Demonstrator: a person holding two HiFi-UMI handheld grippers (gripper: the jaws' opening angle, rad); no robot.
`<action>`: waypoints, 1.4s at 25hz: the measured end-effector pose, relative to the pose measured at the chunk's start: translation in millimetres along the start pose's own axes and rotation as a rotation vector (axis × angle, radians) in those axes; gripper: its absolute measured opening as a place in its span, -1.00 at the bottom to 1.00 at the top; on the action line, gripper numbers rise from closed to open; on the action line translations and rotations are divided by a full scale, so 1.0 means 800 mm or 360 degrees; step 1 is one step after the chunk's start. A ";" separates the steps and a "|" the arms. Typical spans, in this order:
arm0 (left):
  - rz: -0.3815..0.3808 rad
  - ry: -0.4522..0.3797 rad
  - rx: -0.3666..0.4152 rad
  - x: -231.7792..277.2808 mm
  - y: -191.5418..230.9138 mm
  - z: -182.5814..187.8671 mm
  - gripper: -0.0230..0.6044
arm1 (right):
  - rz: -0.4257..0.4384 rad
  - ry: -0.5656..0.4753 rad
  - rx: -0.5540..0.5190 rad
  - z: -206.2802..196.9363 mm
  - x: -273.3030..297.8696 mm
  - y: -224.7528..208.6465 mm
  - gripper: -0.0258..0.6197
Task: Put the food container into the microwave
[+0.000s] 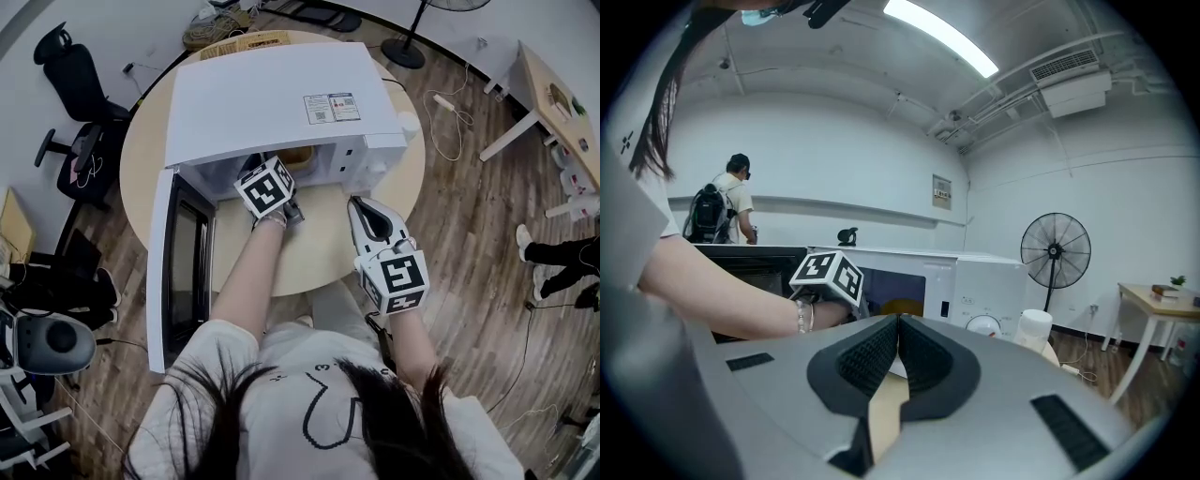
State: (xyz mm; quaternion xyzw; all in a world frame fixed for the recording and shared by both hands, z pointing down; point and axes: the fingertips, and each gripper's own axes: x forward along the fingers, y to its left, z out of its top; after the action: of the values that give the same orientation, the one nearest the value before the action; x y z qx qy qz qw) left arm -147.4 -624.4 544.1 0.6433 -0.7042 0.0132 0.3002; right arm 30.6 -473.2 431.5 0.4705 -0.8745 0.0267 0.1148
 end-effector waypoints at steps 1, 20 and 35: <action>-0.0011 0.0009 0.0015 -0.002 -0.001 -0.001 -0.53 | 0.0002 -0.0001 0.0005 0.000 -0.001 0.002 -0.83; -0.0149 -0.0026 0.0310 -0.127 0.005 -0.001 -0.41 | -0.0018 -0.0122 -0.0021 0.044 -0.065 0.056 -0.83; -0.0262 -0.0194 0.0491 -0.238 0.008 0.030 -0.41 | 0.0006 -0.0247 -0.0108 0.088 -0.115 0.088 -0.83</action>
State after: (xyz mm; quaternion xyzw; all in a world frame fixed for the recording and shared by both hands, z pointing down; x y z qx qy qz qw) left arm -164.7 -461.8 442.9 0.7369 -0.6555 0.0574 0.1549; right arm 9.1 -369.6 346.5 0.4654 -0.8820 -0.0392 0.0624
